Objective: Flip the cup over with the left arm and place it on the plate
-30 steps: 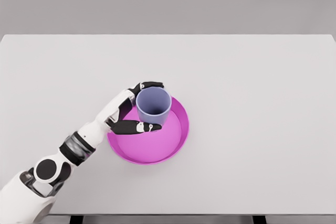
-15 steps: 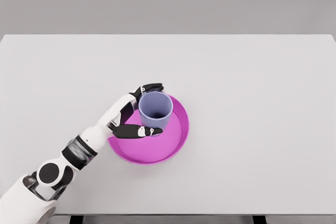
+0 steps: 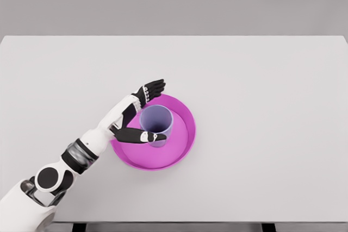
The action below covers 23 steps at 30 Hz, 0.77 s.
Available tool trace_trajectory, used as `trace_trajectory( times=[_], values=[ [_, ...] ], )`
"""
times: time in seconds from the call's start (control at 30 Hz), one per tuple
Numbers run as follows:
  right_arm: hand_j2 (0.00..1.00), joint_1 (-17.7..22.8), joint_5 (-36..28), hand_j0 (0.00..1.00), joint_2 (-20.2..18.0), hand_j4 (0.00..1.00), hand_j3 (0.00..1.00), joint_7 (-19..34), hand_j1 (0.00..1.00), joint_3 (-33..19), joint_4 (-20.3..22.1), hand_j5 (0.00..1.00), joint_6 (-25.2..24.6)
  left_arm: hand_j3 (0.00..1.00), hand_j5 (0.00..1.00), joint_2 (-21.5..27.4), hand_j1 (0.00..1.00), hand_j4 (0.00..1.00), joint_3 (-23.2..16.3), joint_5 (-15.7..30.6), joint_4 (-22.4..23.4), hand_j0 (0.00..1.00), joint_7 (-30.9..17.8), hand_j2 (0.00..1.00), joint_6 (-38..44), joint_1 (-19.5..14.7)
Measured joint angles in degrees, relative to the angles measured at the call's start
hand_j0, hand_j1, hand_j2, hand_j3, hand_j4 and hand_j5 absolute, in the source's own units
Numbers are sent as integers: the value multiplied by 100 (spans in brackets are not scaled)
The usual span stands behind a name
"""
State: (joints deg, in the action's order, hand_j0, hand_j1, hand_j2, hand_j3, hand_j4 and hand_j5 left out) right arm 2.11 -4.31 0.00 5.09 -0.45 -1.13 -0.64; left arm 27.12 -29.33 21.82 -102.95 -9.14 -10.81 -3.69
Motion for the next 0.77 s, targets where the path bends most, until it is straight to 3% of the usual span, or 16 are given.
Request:
trace_trajectory(
  times=[0.27, 0.43, 0.77],
  values=[
    [100, 0, 0, 100, 0, 100, 100, 0, 100, 0, 0, 100, 2, 100, 100, 288, 100, 100, 96, -26, -10, 100, -7, 100, -148, 9],
    [100, 0, 0, 100, 0, 100, 100, 0, 100, 0, 0, 100, 1, 100, 100, 722, 100, 100, 192, -27, -11, 100, -8, 100, -747, 9],
    [100, 0, 0, 100, 0, 100, 100, 0, 100, 0, 0, 100, 2, 100, 100, 2004, 100, 100, 1163, -34, -12, 100, 2, 100, -1447, 0]
  ],
)
